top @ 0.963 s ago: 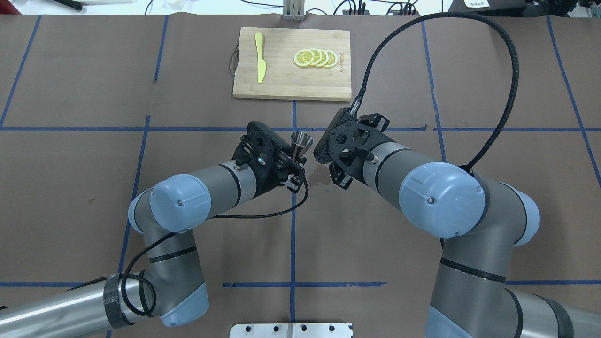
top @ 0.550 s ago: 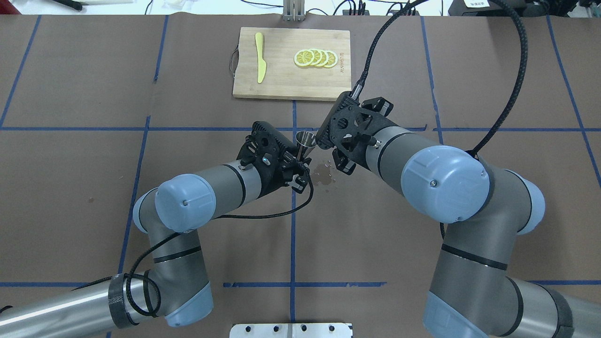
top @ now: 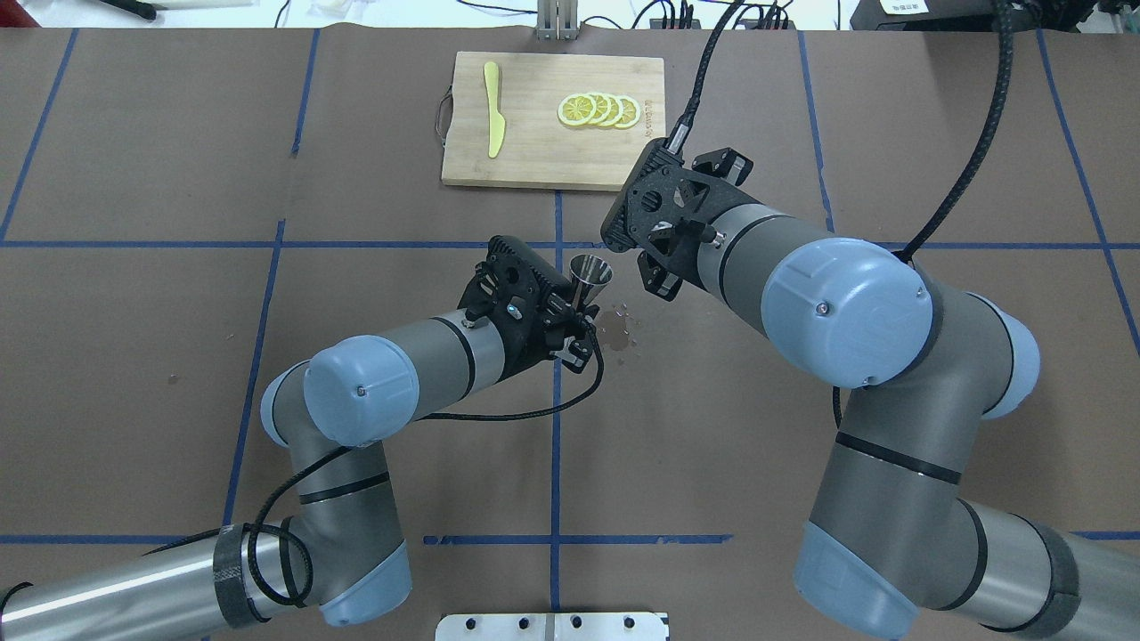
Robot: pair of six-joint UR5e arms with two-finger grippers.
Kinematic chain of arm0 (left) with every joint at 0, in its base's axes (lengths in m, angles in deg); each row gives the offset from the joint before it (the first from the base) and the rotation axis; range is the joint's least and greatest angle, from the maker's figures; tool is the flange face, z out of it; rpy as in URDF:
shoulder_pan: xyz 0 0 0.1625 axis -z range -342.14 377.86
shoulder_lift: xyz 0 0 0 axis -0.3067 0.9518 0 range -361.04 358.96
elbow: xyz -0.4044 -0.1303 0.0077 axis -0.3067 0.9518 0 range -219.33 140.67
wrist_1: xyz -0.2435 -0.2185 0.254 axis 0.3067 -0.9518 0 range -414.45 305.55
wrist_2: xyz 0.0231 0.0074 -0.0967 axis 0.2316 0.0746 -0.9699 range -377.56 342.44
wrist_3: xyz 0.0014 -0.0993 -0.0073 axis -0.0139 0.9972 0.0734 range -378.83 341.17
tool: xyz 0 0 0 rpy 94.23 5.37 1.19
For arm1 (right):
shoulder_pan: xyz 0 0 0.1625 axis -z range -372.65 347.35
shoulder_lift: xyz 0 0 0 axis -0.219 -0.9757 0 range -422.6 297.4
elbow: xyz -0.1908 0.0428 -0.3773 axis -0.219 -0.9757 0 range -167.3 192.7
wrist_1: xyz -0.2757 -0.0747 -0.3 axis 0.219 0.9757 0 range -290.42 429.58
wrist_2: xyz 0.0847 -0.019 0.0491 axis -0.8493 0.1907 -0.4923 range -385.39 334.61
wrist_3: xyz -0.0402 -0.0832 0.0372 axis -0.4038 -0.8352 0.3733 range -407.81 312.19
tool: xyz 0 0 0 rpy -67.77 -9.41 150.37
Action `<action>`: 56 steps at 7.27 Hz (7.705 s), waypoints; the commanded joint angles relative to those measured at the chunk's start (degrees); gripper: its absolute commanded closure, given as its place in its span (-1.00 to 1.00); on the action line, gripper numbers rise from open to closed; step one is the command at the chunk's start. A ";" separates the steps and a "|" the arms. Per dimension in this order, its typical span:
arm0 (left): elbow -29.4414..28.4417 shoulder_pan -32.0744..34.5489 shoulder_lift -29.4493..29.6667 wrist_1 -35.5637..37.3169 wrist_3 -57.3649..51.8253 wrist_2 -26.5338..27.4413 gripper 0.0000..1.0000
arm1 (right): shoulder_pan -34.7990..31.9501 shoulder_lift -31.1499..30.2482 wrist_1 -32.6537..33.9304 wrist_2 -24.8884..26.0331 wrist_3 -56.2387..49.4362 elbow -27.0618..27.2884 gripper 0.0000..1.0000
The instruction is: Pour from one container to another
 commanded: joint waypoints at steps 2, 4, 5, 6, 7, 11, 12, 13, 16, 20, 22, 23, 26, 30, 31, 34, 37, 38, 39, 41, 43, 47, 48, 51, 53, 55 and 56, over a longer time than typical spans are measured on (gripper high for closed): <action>-0.71 -0.04 0.57 -0.16 0.07 0.01 1.00 | 0.19 3.04 4.15 1.45 -0.31 -0.88 1.00; -0.62 -0.12 0.57 -0.33 0.16 0.01 1.00 | 0.72 4.54 4.15 3.99 -3.90 -2.99 1.00; -0.54 -0.12 0.57 -0.33 0.07 0.01 1.00 | 0.81 4.54 4.15 4.18 -4.96 -3.00 1.00; -0.53 -0.12 0.57 -0.33 0.16 0.01 1.00 | 1.33 4.54 4.15 4.79 -5.93 -3.17 1.00; -0.53 -0.12 0.57 -0.33 0.16 0.01 1.00 | 1.42 5.24 4.15 5.06 -8.90 -3.52 1.00; -0.53 -0.03 0.57 -0.33 0.24 0.01 1.00 | 4.93 5.42 4.32 8.92 -9.63 -3.70 1.00; -0.53 -0.03 0.57 -0.33 0.24 0.10 1.00 | 5.29 5.42 4.32 9.37 -9.72 -3.70 1.00; -0.45 -0.03 0.57 -0.42 0.24 0.01 1.00 | 5.90 5.42 4.32 11.20 -11.72 -3.70 1.00; -0.53 -0.03 0.48 -0.42 0.24 0.01 1.00 | 6.70 5.42 4.32 13.85 -18.23 -3.96 1.00; -0.45 -0.03 0.48 -0.42 0.24 0.10 1.00 | 7.05 7.96 6.34 16.93 -26.42 -4.49 1.00; -0.53 -0.04 0.48 -0.42 0.24 0.10 1.00 | 7.05 7.79 6.35 17.19 -26.50 -4.66 1.00; -0.53 -0.03 0.48 -0.42 0.24 0.10 1.00 | 7.05 7.62 6.35 17.72 -26.59 -4.67 1.00; -0.53 -0.12 0.48 -0.42 0.24 0.10 1.00 | 7.05 7.35 6.61 18.95 -27.99 -4.67 1.00; -0.53 -0.03 0.48 -0.42 0.24 0.10 1.00 | 7.05 7.35 7.57 19.39 -28.53 -4.58 1.00; -0.53 -0.03 0.48 -0.42 0.24 0.10 1.00 | 7.05 7.44 7.66 19.39 -28.53 -4.49 1.00; -0.53 -0.04 0.48 -0.42 0.33 0.10 1.00 | 7.14 7.62 7.40 19.65 -28.44 -4.49 1.00; -0.53 -0.03 0.48 -0.42 0.33 0.10 1.00 | 7.22 7.79 6.53 19.65 -27.39 -4.05 1.00; -0.45 -0.03 0.48 -0.42 0.33 0.10 1.00 | 7.22 7.71 6.44 19.57 -27.21 -4.05 1.00; -0.45 -0.03 0.48 -0.42 0.33 0.10 1.00 | 7.14 7.70 5.56 19.57 -25.64 -3.79 1.00; -0.36 -0.03 0.48 -0.42 0.42 0.10 1.00 | 7.14 7.35 4.94 19.39 -19.32 -3.61 1.00; -0.18 -0.03 0.48 -0.51 0.42 0.10 1.00 | 7.05 7.35 4.94 19.13 -14.50 -3.17 1.00; 0.08 0.23 0.13 -2.08 0.42 0.10 1.00 | 5.73 6.57 4.94 18.95 -5.34 -0.72 1.00; 0.08 0.32 0.13 -2.27 0.42 0.10 1.00 | 5.55 4.91 4.07 18.69 4.33 -0.02 1.00; 1.48 0.75 -0.31 -2.36 0.33 0.19 1.00 | 4.33 -2.47 -6.99 16.40 23.33 0.78 1.00; 5.16 2.86 -3.63 -2.27 0.77 0.62 1.00 | 2.83 -7.30 -14.00 14.04 30.24 0.96 1.00; 9.64 4.70 -9.85 -2.18 6.91 3.94 1.00 | 1.52 -11.62 -19.82 11.94 39.21 0.96 1.00; 11.84 6.10 -13.37 -2.18 7.45 6.14 1.00 | -1.27 -11.89 -19.67 8.44 40.98 0.70 1.00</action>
